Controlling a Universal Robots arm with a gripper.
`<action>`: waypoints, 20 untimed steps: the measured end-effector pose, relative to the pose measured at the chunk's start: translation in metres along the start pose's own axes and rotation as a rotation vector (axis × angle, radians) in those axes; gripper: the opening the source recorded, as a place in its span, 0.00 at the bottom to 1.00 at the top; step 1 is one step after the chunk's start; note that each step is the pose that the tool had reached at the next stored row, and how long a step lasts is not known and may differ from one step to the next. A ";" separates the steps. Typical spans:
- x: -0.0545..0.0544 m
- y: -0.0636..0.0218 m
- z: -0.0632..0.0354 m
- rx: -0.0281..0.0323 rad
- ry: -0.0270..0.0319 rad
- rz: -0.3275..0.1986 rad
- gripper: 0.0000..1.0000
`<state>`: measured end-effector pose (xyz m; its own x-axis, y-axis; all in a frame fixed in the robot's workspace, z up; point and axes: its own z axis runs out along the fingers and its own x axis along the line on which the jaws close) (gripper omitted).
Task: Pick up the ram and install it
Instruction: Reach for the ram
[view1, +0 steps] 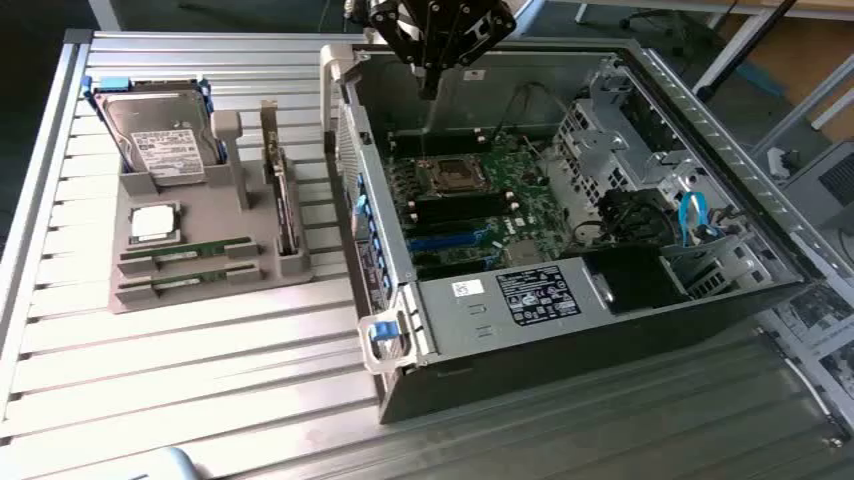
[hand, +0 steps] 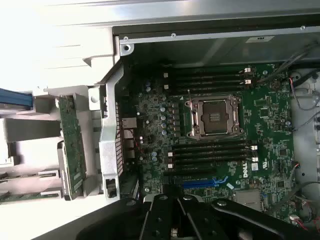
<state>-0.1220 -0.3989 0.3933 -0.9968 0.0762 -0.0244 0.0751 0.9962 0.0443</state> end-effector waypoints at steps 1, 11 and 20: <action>0.000 0.0000 0.0000 -0.0001 0.0000 0.000 0.11; 0.002 -0.0001 0.0000 -0.0001 0.0000 0.000 0.11; 0.013 -0.0010 -0.0003 -0.0001 0.0000 0.000 0.11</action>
<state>-0.1348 -0.3989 0.3933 -0.9968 0.0763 -0.0245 0.0751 0.9962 0.0444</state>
